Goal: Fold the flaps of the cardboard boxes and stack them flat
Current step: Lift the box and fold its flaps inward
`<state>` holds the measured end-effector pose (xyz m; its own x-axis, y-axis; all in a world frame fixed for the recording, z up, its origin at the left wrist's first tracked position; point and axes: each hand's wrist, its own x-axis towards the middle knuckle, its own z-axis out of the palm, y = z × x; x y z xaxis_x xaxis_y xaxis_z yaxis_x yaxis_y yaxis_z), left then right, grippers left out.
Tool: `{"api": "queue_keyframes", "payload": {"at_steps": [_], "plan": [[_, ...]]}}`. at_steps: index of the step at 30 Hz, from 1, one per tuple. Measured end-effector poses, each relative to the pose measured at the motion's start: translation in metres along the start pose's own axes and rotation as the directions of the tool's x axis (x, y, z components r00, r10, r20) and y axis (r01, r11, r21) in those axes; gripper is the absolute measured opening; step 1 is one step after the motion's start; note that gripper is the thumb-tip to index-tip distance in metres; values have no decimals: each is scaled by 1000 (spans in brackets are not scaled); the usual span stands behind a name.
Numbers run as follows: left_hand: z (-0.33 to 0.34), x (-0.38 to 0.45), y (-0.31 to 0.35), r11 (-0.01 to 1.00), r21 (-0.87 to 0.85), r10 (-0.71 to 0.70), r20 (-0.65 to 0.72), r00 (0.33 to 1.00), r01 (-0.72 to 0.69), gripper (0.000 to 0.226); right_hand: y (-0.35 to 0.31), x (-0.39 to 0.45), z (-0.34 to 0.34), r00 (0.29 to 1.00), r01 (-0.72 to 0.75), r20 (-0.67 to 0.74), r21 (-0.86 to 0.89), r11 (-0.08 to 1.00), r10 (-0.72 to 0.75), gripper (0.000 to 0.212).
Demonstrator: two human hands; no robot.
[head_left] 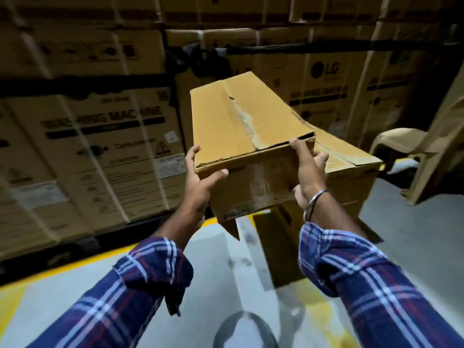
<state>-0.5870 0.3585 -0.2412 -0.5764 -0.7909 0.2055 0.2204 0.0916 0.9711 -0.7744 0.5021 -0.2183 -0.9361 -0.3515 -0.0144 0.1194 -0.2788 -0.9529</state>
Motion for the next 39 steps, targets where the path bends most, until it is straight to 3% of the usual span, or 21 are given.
{"api": "queue_keyframes", "payload": {"at_steps": [2, 6, 12, 16, 22, 27, 30, 33, 37, 39], "plan": [[-52, -30, -1, 999, -30, -25, -61, 998, 23, 84, 31, -40, 32, 999, -43, 31, -19, 999, 44, 95], [-155, -92, -17, 997, -11, -81, -201, 976, 80, 98, 102, -117, 88, 981, -140, 122, -79, 987, 149, 78], [-266, -180, -65, 977, -56, -208, -429, 879, 204, 97, 197, -210, 146, 932, -205, 256, -212, 956, 256, 60], [-315, -215, -108, 959, -41, -263, -487, 833, 279, 96, 270, -240, 150, 845, -334, 305, -342, 878, 440, 59], [-355, -227, -163, 888, 77, -346, -539, 768, 453, 109, 350, -252, 135, 728, -471, 272, -468, 747, 629, 40], [-364, -230, -190, 831, 96, -408, -566, 717, 548, 108, 372, -247, 135, 740, -399, 310, -511, 761, 596, 45], [-364, -229, -189, 833, 89, -396, -591, 702, 545, 105, 373, -244, 135, 713, -310, 418, -532, 788, 562, 66], [-366, -230, -186, 822, 118, -386, -605, 697, 557, 105, 374, -242, 135, 729, -138, 493, -574, 808, 475, 91], [-360, -236, -183, 784, 211, -360, -611, 705, 583, 107, 370, -247, 133, 773, 18, 491, -649, 760, 402, 82], [-358, -239, -181, 763, 249, -351, -617, 705, 597, 106, 367, -250, 131, 793, 106, 489, -699, 707, 363, 88]]}}
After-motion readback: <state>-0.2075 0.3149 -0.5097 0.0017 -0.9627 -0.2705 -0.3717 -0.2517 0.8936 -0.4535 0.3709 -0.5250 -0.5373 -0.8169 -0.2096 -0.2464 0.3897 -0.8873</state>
